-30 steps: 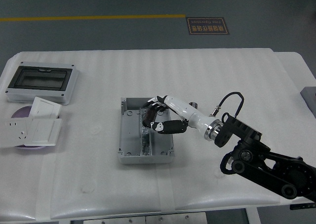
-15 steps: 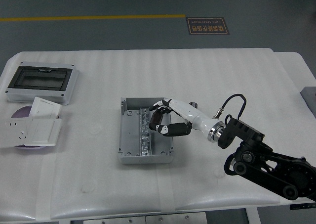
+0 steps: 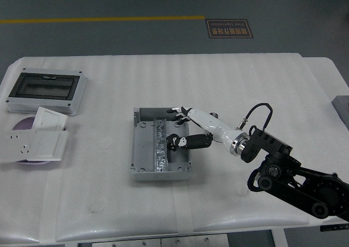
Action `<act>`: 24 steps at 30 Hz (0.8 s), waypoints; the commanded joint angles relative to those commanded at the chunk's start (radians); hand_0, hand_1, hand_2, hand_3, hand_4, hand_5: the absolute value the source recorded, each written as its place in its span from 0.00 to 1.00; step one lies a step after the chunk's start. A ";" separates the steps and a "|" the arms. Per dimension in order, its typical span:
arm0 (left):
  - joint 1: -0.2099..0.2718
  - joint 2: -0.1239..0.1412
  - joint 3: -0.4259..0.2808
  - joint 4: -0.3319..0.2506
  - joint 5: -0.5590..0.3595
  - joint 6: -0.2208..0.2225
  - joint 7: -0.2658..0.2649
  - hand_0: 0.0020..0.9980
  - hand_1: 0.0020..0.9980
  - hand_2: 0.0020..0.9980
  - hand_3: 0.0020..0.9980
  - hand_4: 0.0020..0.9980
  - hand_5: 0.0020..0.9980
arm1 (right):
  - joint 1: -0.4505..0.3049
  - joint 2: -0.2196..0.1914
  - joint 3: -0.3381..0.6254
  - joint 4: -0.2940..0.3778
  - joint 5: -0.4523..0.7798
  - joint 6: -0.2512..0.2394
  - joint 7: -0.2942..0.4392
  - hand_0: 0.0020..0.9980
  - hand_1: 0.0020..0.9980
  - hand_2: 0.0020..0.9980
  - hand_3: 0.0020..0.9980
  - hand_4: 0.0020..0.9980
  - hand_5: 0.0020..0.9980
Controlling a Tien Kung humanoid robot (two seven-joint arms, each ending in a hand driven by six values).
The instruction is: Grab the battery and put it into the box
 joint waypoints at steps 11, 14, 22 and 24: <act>-0.001 -0.001 0.003 -0.001 -0.004 -0.001 0.000 0.64 0.57 0.53 0.57 0.34 0.00 | -0.006 -0.036 0.097 -0.044 -0.089 -0.014 -0.038 0.89 0.81 0.84 0.92 0.94 0.46; -0.004 -0.001 0.004 0.000 -0.005 -0.001 0.000 0.64 0.57 0.53 0.57 0.34 0.00 | 0.018 -0.058 0.098 -0.081 -0.162 0.027 -0.093 0.89 0.81 0.84 0.92 0.94 0.46; -0.009 -0.001 0.009 0.000 -0.010 0.000 -0.002 0.64 0.56 0.53 0.56 0.33 0.00 | 0.082 -0.070 0.029 -0.119 -0.332 0.169 -0.212 0.89 0.79 0.84 0.91 0.93 0.46; -0.008 -0.001 0.009 0.000 -0.010 0.000 -0.002 0.64 0.56 0.53 0.56 0.33 0.00 | 0.099 -0.068 0.010 -0.122 -0.350 0.210 -0.247 0.89 0.79 0.84 0.91 0.93 0.46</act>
